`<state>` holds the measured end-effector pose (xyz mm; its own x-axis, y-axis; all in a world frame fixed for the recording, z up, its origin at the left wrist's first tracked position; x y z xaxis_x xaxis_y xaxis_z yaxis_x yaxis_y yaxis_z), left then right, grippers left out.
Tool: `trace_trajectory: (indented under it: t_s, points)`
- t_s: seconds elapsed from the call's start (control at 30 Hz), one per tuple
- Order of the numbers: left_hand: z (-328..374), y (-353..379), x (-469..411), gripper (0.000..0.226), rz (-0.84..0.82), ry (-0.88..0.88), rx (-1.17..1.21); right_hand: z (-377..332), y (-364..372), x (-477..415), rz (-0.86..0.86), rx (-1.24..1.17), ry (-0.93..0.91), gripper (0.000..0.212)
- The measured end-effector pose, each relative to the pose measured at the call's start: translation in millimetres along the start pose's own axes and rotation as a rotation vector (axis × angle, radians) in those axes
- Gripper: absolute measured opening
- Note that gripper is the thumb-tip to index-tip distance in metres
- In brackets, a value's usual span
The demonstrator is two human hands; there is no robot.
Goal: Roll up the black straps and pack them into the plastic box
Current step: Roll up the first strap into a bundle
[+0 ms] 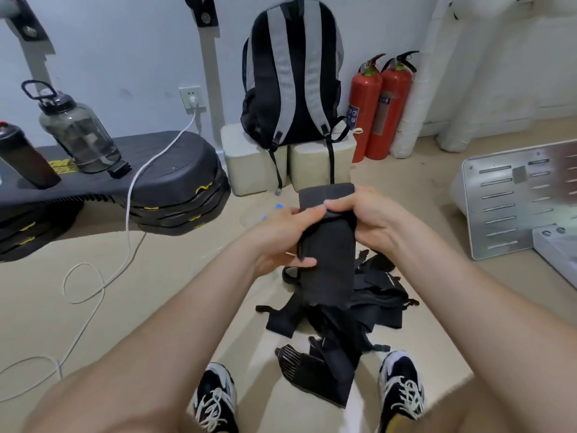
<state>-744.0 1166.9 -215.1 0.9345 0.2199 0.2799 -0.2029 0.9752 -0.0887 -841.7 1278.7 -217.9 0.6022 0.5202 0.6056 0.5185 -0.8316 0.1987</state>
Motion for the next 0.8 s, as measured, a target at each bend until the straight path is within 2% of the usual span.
trace_trajectory:
  t_s: [0.1, 0.23, 0.4, 0.5, 0.57, 0.63, 0.67, 0.8]
  points:
    - [-5.6, 2.4, -1.6, 0.028, -0.020, -0.033, -0.002, -0.7, 0.0, 0.5, 0.062, 0.067, 0.011, 0.018]
    - [-5.1, 1.4, -3.3, 0.025, 0.044, -0.041, 0.249, -11.7, -9.6, 4.1, 0.185, 0.196, -0.084, 0.013]
    - [-2.0, 8.8, 1.0, 0.022, -0.121, 0.016, 0.319, -18.9, -16.7, 7.4, 0.246, 0.131, -0.175, 0.017]
    - [1.7, 2.9, 5.0, 0.027, -0.269, 0.019, 0.203, -16.8, -14.1, 7.6, 0.227, 0.089, -0.187, 0.020]
    - [7.2, -7.5, 5.7, 0.040, -0.304, 0.026, 0.157, -15.4, -11.3, 9.8, 0.169, 0.064, -0.201, 0.019]
    - [11.3, -16.3, 0.9, 0.052, -0.198, 0.027, 0.249, -12.1, -5.3, 13.3, 0.118, 0.100, -0.228, 0.017]
    - [12.6, -17.2, -2.3, 0.050, -0.113, 0.036, 0.306, -9.3, -1.3, 14.3, 0.115, 0.163, -0.248, 0.015]
    - [5.1, -8.5, -15.6, 0.025, 0.141, 0.131, 0.315, -0.2, 13.4, 13.6, 0.197, 0.500, -0.358, 0.021]
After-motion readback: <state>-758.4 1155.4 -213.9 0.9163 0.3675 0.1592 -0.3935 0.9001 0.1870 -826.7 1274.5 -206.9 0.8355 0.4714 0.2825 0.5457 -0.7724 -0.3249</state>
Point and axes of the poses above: each hand's wrist, its own x-axis away from the middle knuckle, its own y-axis out of the palm, z = x × y, the point moved 3 cm from there along -x, towards the middle knuckle, and after that the axes turned 14 degrees about y, right-handed, at the moved point
